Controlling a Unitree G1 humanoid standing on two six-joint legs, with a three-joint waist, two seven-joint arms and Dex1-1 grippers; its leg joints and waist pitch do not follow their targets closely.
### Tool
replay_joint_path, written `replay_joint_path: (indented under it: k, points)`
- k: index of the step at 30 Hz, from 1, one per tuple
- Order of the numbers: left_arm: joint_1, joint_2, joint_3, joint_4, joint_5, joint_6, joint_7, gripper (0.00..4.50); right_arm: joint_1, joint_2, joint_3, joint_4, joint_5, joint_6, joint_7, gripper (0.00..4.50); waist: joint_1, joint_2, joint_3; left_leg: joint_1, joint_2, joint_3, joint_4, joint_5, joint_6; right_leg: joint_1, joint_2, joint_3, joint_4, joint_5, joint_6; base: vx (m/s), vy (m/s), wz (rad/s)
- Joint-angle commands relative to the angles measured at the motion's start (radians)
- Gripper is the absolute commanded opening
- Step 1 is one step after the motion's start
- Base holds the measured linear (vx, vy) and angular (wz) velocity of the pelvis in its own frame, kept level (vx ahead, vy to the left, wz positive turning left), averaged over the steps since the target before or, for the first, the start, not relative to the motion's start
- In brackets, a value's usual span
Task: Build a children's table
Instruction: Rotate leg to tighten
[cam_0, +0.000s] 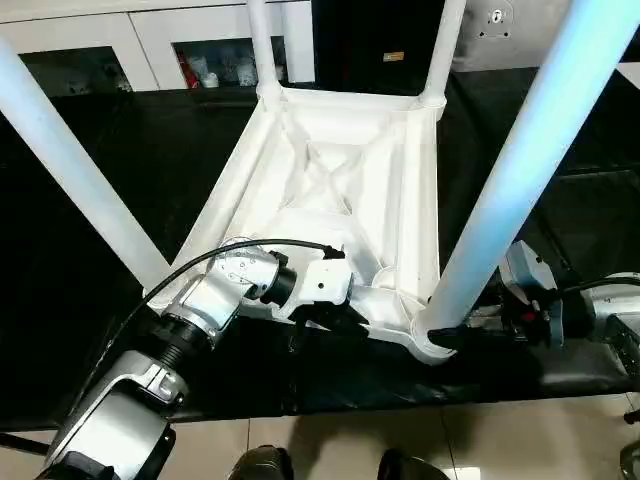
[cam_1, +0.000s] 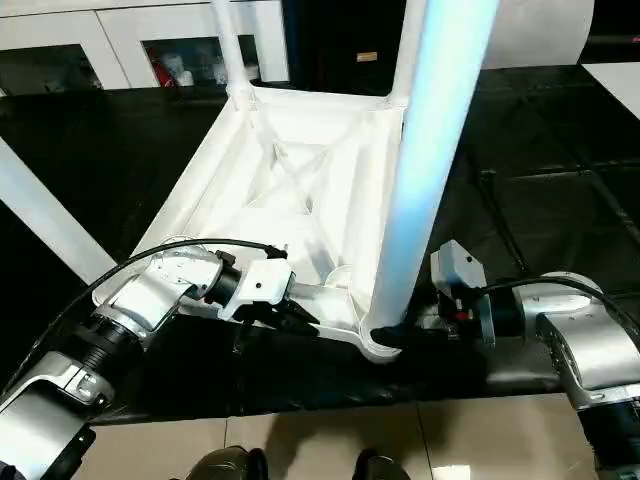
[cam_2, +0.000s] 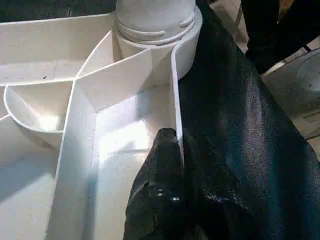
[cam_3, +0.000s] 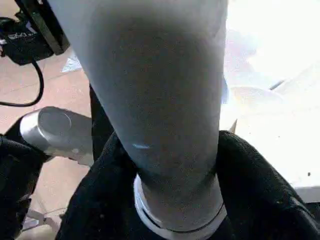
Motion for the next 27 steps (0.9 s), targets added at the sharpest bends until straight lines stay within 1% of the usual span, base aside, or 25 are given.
replay_joint_path:
  k: [1, 2, 3, 4, 5, 6, 7, 8, 9, 10, 11, 12, 13, 14, 15, 16, 18, 19, 20, 21, 23, 24, 25, 26, 27]
  points:
    - [0.002, -0.007, -0.032, -0.002, 0.015, 0.000, -0.026, 0.00, 0.016, 0.011, 0.001, -0.033, 0.049, 0.051, 0.008, 2.00, -0.005, -0.033, -0.086, 0.001, 0.069, -0.020, -0.052, -0.023, 0.205, 0.070, -0.075, 0.061, -0.051, -0.242, -0.209, 0.000, 0.000, 0.00]
    - [0.003, -0.014, -0.023, -0.003, 0.010, 0.026, -0.009, 0.00, 0.026, 0.027, -0.010, -0.062, 0.074, 0.098, -0.022, 1.99, -0.004, -0.032, -0.084, 0.001, 0.068, -0.020, -0.053, -0.024, 0.204, 0.070, -0.074, 0.062, -0.054, -0.253, -0.206, 0.000, 0.000, 0.00]
    - [0.006, -0.032, -0.005, -0.011, -0.003, 0.072, 0.024, 0.00, 0.032, 0.059, -0.029, -0.090, 0.090, 0.162, -0.102, 1.99, -0.003, -0.028, -0.084, 0.000, 0.068, -0.021, -0.053, -0.024, 0.200, 0.070, -0.074, 0.061, -0.054, -0.263, -0.201, 0.000, 0.000, 0.00]
    - [0.007, -0.040, 0.002, -0.014, -0.006, 0.090, 0.040, 0.00, 0.032, 0.075, -0.037, -0.098, 0.092, 0.185, -0.139, 1.99, -0.005, -0.029, -0.081, 0.002, 0.069, -0.020, -0.055, -0.029, 0.196, 0.068, -0.073, 0.062, -0.058, -0.275, -0.198, 0.000, 0.000, 0.00]
    - [0.007, -0.048, 0.007, -0.018, -0.007, 0.115, 0.059, 0.00, 0.029, 0.094, -0.046, -0.105, 0.096, 0.214, -0.182, 1.99, -0.008, -0.031, -0.078, 0.002, 0.065, -0.021, -0.058, -0.064, 0.164, 0.068, -0.072, 0.059, -0.065, -0.344, -0.180, 0.000, 0.000, 0.00]
    - [0.007, -0.061, 0.014, -0.024, -0.006, 0.144, 0.088, 0.00, 0.021, 0.124, -0.053, -0.112, 0.083, 0.235, -0.246, 1.99, -0.011, -0.031, -0.075, 0.002, 0.063, -0.021, -0.060, -0.080, 0.150, 0.066, -0.072, 0.058, -0.069, -0.376, -0.172, 0.000, 0.000, 0.00]
    - [0.007, -0.061, 0.014, -0.024, -0.006, 0.144, 0.088, 0.00, 0.021, 0.124, -0.053, -0.112, 0.083, 0.235, -0.246, 1.99, -0.014, -0.032, -0.071, 0.003, 0.061, -0.020, -0.062, -0.104, 0.134, 0.066, -0.071, 0.057, -0.075, -0.418, -0.160, -0.052, -0.007, -0.03]
    - [0.007, -0.076, 0.021, -0.031, -0.004, 0.177, 0.122, 0.00, 0.012, 0.164, -0.059, -0.122, 0.061, 0.257, -0.330, 1.99, -0.019, -0.032, -0.065, 0.008, 0.054, -0.020, -0.065, -0.149, 0.101, 0.066, -0.073, 0.054, -0.088, -0.515, -0.126, -0.054, -0.004, -0.02]
    - [0.007, -0.092, 0.027, -0.035, 0.004, 0.210, 0.163, 0.00, 0.007, 0.198, -0.062, -0.128, 0.038, 0.269, -0.401, 1.99, -0.028, -0.033, -0.059, 0.009, 0.049, -0.022, -0.067, -0.176, 0.074, 0.063, -0.072, 0.051, -0.098, -0.579, -0.094, -0.054, -0.004, -0.02]
    - [0.007, -0.094, 0.028, -0.035, 0.005, 0.213, 0.167, 0.00, 0.006, 0.202, -0.062, -0.128, 0.035, 0.271, -0.408, 1.99, -0.035, -0.034, -0.057, 0.009, 0.046, -0.023, -0.067, -0.187, 0.066, 0.062, -0.072, 0.048, -0.104, -0.612, -0.077, 0.000, 0.000, 0.00]
    - [0.005, -0.112, 0.032, -0.035, 0.013, 0.237, 0.207, 0.00, -0.002, 0.237, -0.063, -0.127, 0.007, 0.290, -0.477, 1.99, -0.046, -0.035, -0.056, 0.003, 0.043, -0.027, -0.069, -0.196, 0.050, 0.068, -0.071, 0.042, -0.108, -0.648, -0.046, 0.000, 0.000, 0.00]
    - [0.004, -0.138, 0.039, -0.037, 0.026, 0.270, 0.262, 0.00, -0.009, 0.281, -0.068, -0.139, -0.019, 0.333, -0.564, 1.99, -0.060, -0.035, -0.056, 0.006, 0.040, -0.029, -0.068, -0.203, 0.044, 0.065, -0.071, 0.039, -0.115, -0.661, -0.029, 0.000, 0.000, 0.00]
    - [0.003, -0.150, 0.043, -0.037, 0.029, 0.280, 0.284, 0.00, -0.012, 0.300, -0.074, -0.140, -0.029, 0.349, -0.599, 1.99, -0.060, -0.035, -0.056, 0.006, 0.040, -0.029, -0.068, -0.203, 0.044, 0.065, -0.071, 0.039, -0.115, -0.661, -0.029, 0.000, 0.000, 0.00]
    - [0.002, -0.202, 0.058, -0.039, 0.042, 0.327, 0.374, 0.00, -0.028, 0.383, -0.098, -0.147, -0.066, 0.420, -0.755, 1.99, -0.080, -0.032, -0.052, 0.004, 0.040, -0.033, -0.069, -0.219, 0.039, 0.062, -0.067, 0.033, -0.120, -0.665, -0.021, 0.000, 0.000, 0.00]
    - [0.003, -0.222, 0.065, -0.039, 0.045, 0.342, 0.409, 0.00, -0.033, 0.409, -0.106, -0.149, -0.075, 0.443, -0.806, 1.99, -0.091, -0.031, -0.056, 0.000, 0.038, -0.037, -0.068, -0.220, 0.033, 0.069, -0.068, 0.027, -0.119, -0.659, -0.015, 0.000, 0.000, 0.00]
    - [0.003, -0.222, 0.065, -0.039, 0.045, 0.342, 0.409, 0.00, -0.033, 0.409, -0.106, -0.149, -0.075, 0.443, -0.806, 1.99, -0.094, -0.029, -0.056, 0.001, 0.039, -0.038, -0.070, -0.223, 0.035, 0.069, -0.069, 0.026, -0.124, -0.659, -0.011, 0.000, 0.000, 0.00]
    - [0.007, -0.276, 0.082, -0.041, 0.044, 0.378, 0.491, 0.00, -0.044, 0.477, -0.128, -0.137, -0.102, 0.462, -0.926, 1.99, -0.105, -0.025, -0.056, 0.012, 0.040, -0.036, -0.069, -0.246, 0.054, 0.060, -0.070, 0.028, -0.131, -0.629, -0.017, 0.000, 0.000, 0.00]
    - [0.009, -0.291, 0.085, -0.040, 0.043, 0.384, 0.512, 0.00, -0.046, 0.493, -0.135, -0.129, -0.109, 0.454, -0.955, 1.99, -0.109, -0.018, -0.057, 0.006, 0.048, -0.039, -0.075, -0.235, 0.061, 0.064, -0.070, 0.031, -0.120, -0.567, -0.044, 0.000, 0.000, 0.00]
    - [0.014, -0.312, 0.076, -0.040, 0.056, 0.379, 0.538, 0.00, -0.040, 0.512, -0.132, -0.109, -0.128, 0.385, -0.979, 1.99, -0.111, -0.019, -0.059, 0.002, 0.050, -0.039, -0.077, -0.229, 0.065, 0.067, -0.070, 0.031, -0.118, -0.537, -0.050, 0.000, 0.000, 0.00]
    - [0.014, -0.314, 0.073, -0.040, 0.059, 0.378, 0.539, 0.00, -0.038, 0.513, -0.130, -0.107, -0.131, 0.375, -0.979, 2.54, -0.112, -0.021, -0.058, 0.007, 0.053, -0.037, -0.078, -0.236, 0.071, 0.061, -0.070, 0.036, -0.119, -0.508, -0.064, 0.000, 0.000, 0.00]
    - [0.018, -0.318, 0.071, -0.047, 0.065, 0.382, 0.541, 0.00, -0.032, 0.516, -0.132, -0.110, -0.132, 0.363, -0.981, 2.67, -0.111, -0.024, -0.060, 0.008, 0.052, -0.035, -0.078, -0.231, 0.079, 0.062, -0.072, 0.043, -0.113, -0.486, -0.079, 0.000, 0.000, 0.00]
    - [0.022, -0.314, 0.074, -0.057, 0.067, 0.389, 0.536, 0.00, -0.026, 0.517, -0.139, -0.131, -0.129, 0.379, -0.968, 2.73, -0.108, -0.021, -0.061, 0.005, 0.054, -0.034, -0.079, -0.202, 0.096, 0.066, -0.074, 0.050, -0.104, -0.432, -0.108, 0.000, 0.000, 0.00]
    - [0.023, -0.312, 0.074, -0.060, 0.068, 0.389, 0.534, 0.00, -0.024, 0.515, -0.140, -0.137, -0.127, 0.382, -0.962, 2.73, -0.106, -0.021, -0.062, 0.004, 0.055, -0.033, -0.078, -0.190, 0.103, 0.066, -0.074, 0.052, -0.101, -0.412, -0.117, 0.000, 0.000, 0.00]
    - [0.025, -0.298, 0.072, -0.063, 0.073, 0.379, 0.526, 0.00, -0.015, 0.502, -0.140, -0.155, -0.119, 0.380, -0.942, 3.04, -0.103, -0.021, -0.063, 0.004, 0.058, -0.032, -0.078, -0.169, 0.113, 0.067, -0.074, 0.055, -0.096, -0.376, -0.133, 0.000, 0.000, 0.00]
    - [0.025, -0.293, 0.071, -0.064, 0.075, 0.373, 0.521, 0.00, -0.012, 0.496, -0.139, -0.161, -0.117, 0.378, -0.933, 3.11, -0.100, -0.021, -0.065, 0.005, 0.058, -0.029, -0.076, -0.155, 0.122, 0.068, -0.074, 0.057, -0.091, -0.347, -0.146, 0.000, 0.000, 0.00]
